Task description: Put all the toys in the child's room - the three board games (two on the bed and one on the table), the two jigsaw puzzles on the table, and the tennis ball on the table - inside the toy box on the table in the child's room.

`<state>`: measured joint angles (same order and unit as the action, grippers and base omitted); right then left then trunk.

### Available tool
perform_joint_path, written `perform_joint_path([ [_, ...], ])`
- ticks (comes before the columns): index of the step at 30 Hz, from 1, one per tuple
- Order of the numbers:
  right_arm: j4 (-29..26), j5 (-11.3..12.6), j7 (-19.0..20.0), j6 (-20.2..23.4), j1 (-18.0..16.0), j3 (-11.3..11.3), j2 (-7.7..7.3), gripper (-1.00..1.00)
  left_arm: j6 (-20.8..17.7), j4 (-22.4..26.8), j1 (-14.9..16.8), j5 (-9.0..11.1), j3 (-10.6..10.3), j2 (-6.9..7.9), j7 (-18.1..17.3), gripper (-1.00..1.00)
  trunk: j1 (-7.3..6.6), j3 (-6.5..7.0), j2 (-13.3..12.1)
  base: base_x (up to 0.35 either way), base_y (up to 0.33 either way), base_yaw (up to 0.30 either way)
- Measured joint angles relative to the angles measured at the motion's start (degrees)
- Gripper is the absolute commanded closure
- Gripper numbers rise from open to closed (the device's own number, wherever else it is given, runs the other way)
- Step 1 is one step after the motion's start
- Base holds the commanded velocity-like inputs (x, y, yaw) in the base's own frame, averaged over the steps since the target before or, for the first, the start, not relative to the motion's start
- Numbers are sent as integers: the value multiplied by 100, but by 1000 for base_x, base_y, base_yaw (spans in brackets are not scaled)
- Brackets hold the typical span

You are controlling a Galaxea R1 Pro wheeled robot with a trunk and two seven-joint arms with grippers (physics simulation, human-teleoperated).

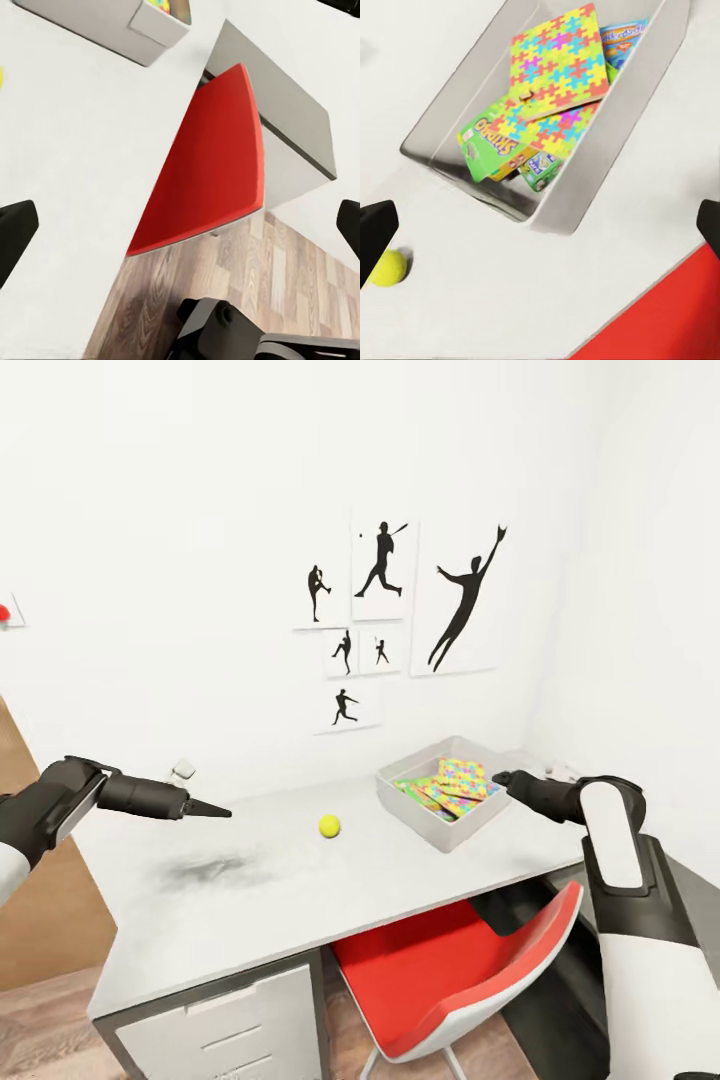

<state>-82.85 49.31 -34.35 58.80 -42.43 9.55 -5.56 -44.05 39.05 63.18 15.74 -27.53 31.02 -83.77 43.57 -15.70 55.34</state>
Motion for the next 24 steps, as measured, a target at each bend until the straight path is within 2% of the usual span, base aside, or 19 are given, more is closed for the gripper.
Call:
perform_joint_path([
  [3,4,11,-10,-3,-23,-68,73,-100,0,-5,1,-3,-1,7,0,-100,0,-8,0,-52,176,282],
  [7,12,-5,-97,-11,-68,-352,242,-100,0,-14,-6,0,1,37,-2,-100,0,-23,0,-21,87,276],
  [11,29,-1,-413,-17,-154,-608,380,-100,2,-18,-9,10,5,147,-51,-100,0,-39,0,-5,20,272],
  [17,42,1,-588,-27,-185,-729,585,-100,114,-25,-55,9,6,304,-204,-100,0,-67,0,-1,4,266],
  [24,76,-20,-608,-28,-277,-908,669,-100,140,-108,-86,16,11,419,-253,-100,0,-103,0,0,8,257],
])
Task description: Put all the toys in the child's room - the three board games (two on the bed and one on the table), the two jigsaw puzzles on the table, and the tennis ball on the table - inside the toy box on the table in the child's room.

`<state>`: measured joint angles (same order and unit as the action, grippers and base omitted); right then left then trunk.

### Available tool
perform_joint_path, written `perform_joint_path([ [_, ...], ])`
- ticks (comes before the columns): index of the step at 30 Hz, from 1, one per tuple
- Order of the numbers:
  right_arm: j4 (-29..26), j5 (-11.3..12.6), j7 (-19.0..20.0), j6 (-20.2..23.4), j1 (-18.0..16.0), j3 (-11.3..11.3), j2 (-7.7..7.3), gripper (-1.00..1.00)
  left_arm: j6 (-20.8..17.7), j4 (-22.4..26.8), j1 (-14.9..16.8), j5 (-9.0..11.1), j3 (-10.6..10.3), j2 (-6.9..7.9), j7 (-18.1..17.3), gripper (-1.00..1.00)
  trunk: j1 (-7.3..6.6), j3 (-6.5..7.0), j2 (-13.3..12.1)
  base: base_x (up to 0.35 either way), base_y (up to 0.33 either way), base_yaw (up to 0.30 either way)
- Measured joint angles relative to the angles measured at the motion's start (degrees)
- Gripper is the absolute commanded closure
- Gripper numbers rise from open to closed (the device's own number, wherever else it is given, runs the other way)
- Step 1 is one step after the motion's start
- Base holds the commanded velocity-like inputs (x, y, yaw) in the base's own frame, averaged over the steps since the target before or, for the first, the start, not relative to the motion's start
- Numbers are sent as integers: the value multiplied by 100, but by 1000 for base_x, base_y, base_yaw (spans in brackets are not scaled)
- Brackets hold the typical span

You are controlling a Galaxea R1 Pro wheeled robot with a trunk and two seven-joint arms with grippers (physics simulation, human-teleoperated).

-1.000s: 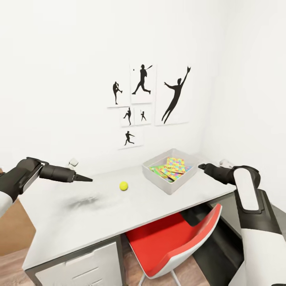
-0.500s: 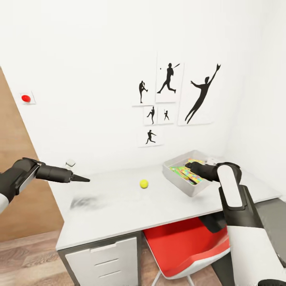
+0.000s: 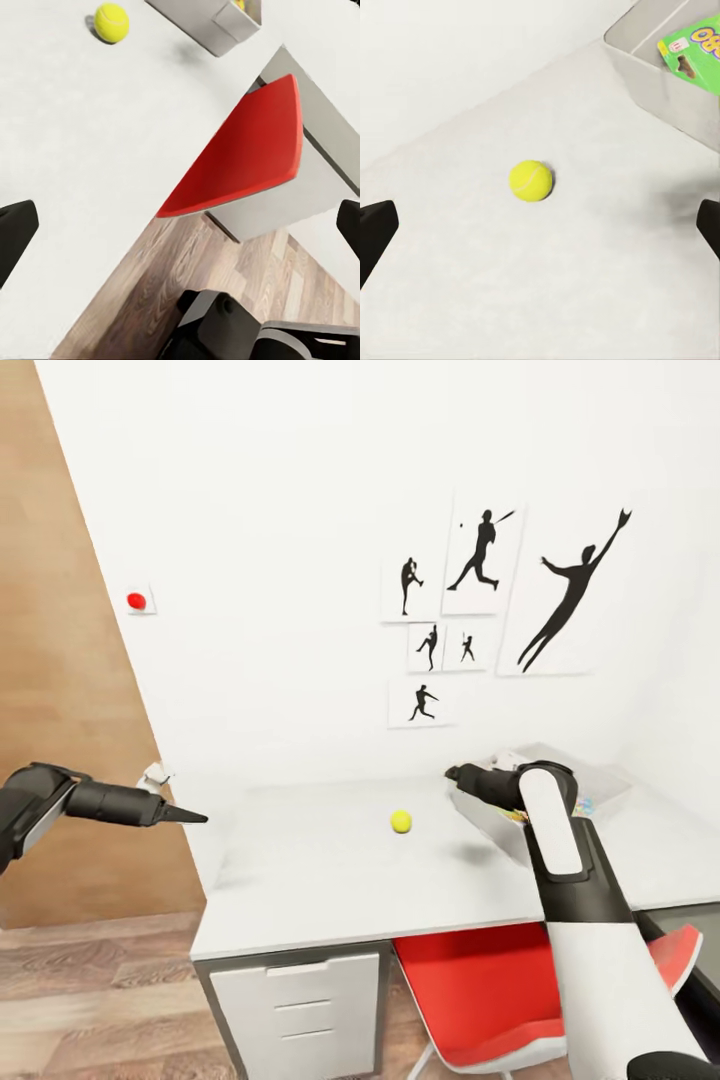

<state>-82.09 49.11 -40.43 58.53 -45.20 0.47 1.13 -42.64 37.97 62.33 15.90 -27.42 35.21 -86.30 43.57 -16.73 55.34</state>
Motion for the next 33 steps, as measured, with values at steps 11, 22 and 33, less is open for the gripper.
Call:
perform_joint_path([
  [11,31,7,-2,-60,-27,-111,10,-100,54,-337,-61,2,20,77,7,-100,0,-58,0,0,84,252],
  [22,512,-7,-2,-157,-74,-123,8,-100,382,-782,-64,-1,50,109,46,-100,0,-117,0,0,3,245],
  [33,1365,-366,3,-355,-454,-86,-85,-100,481,-950,-62,-1,73,110,89,-100,0,-169,0,0,115,186],
])
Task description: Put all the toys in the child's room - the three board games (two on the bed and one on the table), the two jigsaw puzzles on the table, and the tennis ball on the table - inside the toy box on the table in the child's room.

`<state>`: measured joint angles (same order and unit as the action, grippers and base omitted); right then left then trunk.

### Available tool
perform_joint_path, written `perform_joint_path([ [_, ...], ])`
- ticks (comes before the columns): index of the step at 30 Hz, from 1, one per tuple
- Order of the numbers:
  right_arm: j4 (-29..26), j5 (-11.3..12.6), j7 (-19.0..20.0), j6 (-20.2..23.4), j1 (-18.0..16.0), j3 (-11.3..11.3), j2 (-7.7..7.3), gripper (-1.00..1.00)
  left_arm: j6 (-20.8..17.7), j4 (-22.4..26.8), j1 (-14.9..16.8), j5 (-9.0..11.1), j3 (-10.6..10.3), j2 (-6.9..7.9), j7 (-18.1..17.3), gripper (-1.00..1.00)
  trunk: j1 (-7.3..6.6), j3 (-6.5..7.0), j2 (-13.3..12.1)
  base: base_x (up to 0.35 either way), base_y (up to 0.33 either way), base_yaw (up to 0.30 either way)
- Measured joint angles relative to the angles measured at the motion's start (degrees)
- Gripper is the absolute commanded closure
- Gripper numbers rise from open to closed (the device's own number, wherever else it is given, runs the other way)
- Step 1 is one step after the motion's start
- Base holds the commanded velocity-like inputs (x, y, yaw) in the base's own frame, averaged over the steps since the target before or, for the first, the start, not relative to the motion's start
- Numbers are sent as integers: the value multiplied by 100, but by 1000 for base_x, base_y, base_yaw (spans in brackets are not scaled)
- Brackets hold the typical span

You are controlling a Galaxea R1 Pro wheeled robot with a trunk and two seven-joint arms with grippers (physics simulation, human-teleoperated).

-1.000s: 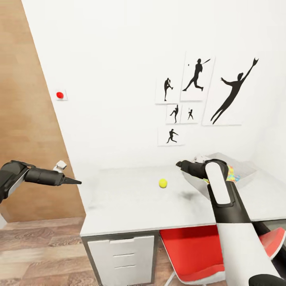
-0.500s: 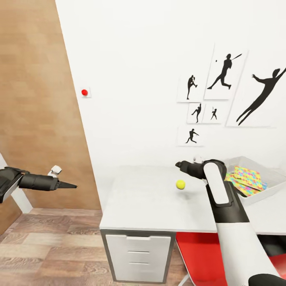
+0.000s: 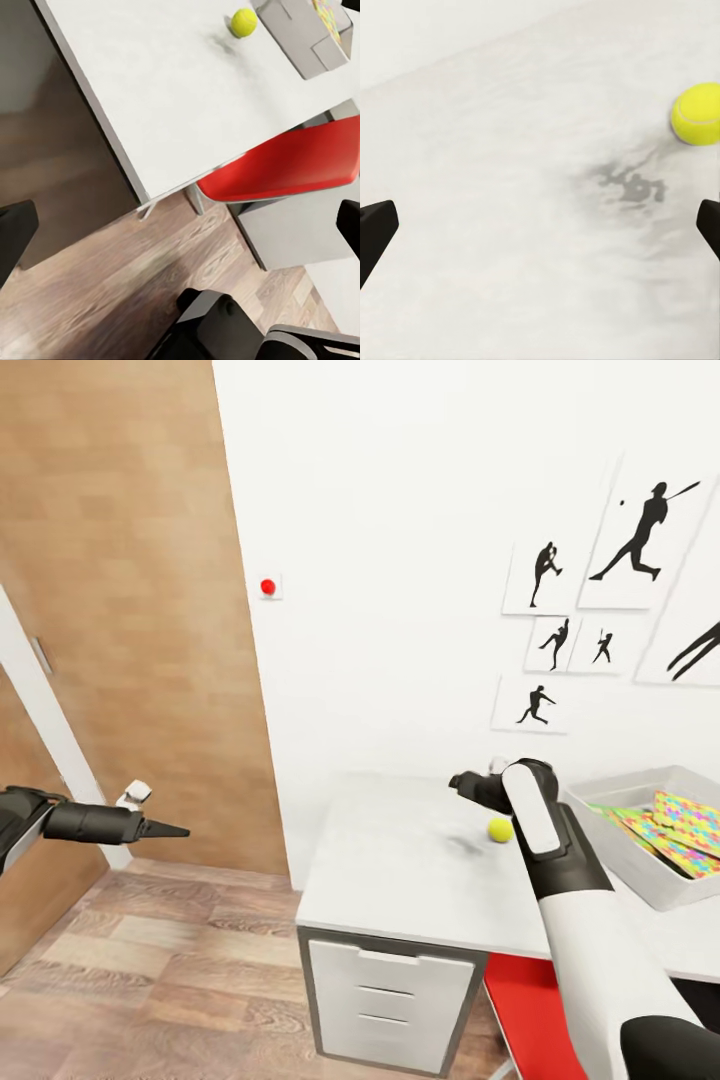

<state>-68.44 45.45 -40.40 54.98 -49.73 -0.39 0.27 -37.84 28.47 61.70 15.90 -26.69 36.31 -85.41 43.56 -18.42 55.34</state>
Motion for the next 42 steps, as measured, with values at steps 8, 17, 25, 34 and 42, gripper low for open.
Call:
perform_joint_path([
  [8,52,-112,5,-32,3,29,-18,-100,12,-30,0,0,3,0,2,-100,0,-2,0,0,6,4],
  [17,64,-121,2,-185,5,21,-26,-100,12,-34,1,0,1,0,1,-100,0,-2,0,0,157,-30],
  [25,70,-220,0,-193,-3,23,-43,-100,20,-37,1,1,2,-1,2,-100,-1,-2,1,37,56,-244],
  [34,71,-243,0,-200,2,23,-45,-100,21,-37,1,0,2,-1,2,-100,-2,-2,1,193,78,-278],
  [42,71,-243,0,-201,6,23,-46,-100,21,-49,2,0,1,-1,2,-100,-2,-2,1,166,106,-281],
])
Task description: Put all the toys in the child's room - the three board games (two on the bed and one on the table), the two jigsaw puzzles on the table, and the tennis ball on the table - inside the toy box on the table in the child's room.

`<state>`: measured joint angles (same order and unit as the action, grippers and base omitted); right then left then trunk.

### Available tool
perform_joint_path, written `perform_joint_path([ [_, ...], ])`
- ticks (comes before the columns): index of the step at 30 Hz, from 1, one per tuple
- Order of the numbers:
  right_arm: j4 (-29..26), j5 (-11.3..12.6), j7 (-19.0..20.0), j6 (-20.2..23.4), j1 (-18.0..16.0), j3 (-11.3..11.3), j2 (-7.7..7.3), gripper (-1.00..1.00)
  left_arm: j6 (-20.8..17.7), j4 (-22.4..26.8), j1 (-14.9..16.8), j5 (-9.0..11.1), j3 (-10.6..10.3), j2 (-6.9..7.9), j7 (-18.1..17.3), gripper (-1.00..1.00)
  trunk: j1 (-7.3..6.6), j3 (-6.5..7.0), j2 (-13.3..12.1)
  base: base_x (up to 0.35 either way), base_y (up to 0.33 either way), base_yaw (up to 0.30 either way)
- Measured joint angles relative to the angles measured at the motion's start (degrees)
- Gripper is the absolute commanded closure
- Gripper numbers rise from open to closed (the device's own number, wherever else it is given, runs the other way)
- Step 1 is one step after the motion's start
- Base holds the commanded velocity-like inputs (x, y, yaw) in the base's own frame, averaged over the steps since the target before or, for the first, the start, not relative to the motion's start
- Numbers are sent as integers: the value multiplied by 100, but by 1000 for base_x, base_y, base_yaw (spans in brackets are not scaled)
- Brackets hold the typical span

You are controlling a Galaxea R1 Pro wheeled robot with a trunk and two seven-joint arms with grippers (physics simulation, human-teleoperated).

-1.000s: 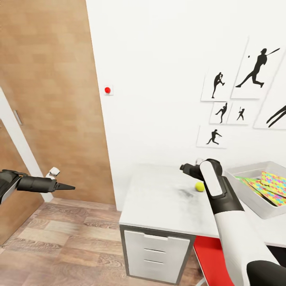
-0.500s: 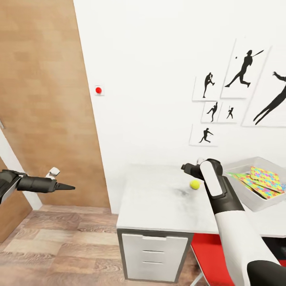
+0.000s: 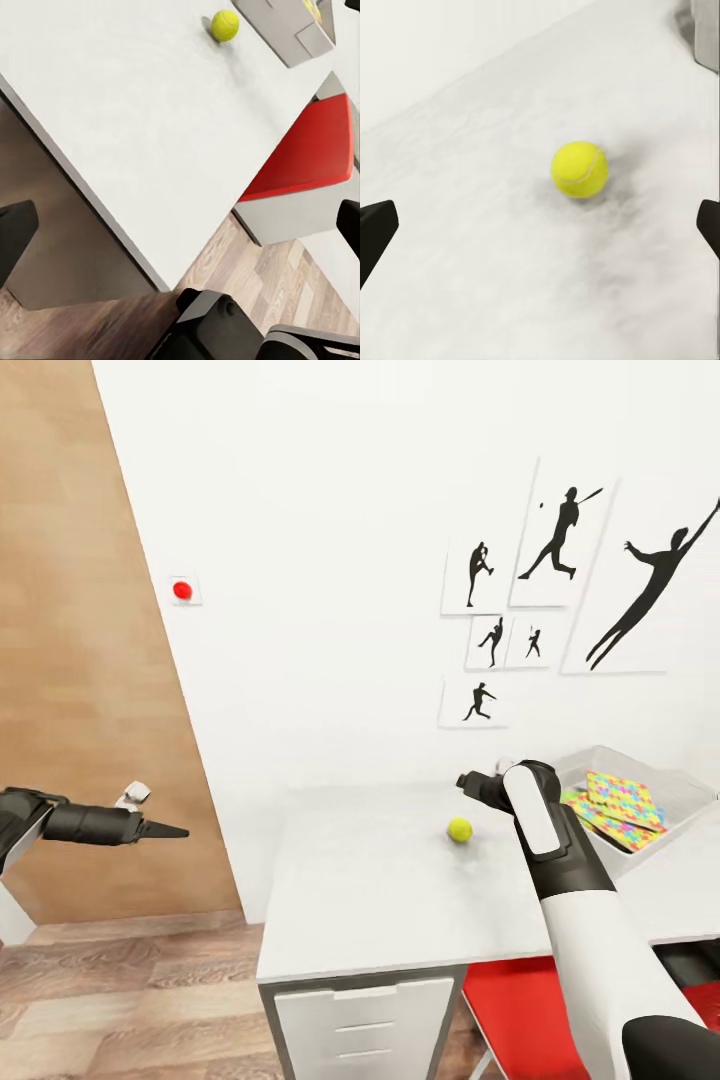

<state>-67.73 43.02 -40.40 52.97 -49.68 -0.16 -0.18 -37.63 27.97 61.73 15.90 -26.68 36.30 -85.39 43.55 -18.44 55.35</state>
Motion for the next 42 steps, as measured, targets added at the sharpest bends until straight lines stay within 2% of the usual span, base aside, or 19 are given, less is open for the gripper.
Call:
perform_joint_path([
  [4,-4,0,0,0,0,0,1,-100,20,-19,-1,0,1,0,-4,-100,1,0,0,73,71,-281],
  [8,-6,1,0,0,5,0,0,-100,199,-64,-1,-1,0,3,-2,-100,2,0,0,18,163,-260],
  [16,2,-1,0,-6,6,0,2,-100,337,-338,-17,0,-1,2,-1,-100,2,0,0,2,38,-46],
  [25,32,1,3,-13,-4,-18,11,-100,952,-1008,-43,-2,2,3,-30,-100,2,0,0,0,1,-1],
  [31,568,-16,4,-236,-241,-52,16,-100,1066,-1203,-47,-2,3,8,-49,-100,2,0,0,0,0,0],
  [35,1296,-312,28,-467,-526,-70,24,-100,1213,-1405,-51,1,4,18,-55,-100,2,0,0,0,0,0],
  [37,1676,-605,59,-629,-690,-76,51,-100,1419,-1555,-52,0,7,20,-57,-100,2,0,0,0,0,0],
  [42,2076,-871,97,-875,-932,-79,81,-100,1572,-1656,-52,1,9,21,-63,-100,2,0,0,0,0,0],
])
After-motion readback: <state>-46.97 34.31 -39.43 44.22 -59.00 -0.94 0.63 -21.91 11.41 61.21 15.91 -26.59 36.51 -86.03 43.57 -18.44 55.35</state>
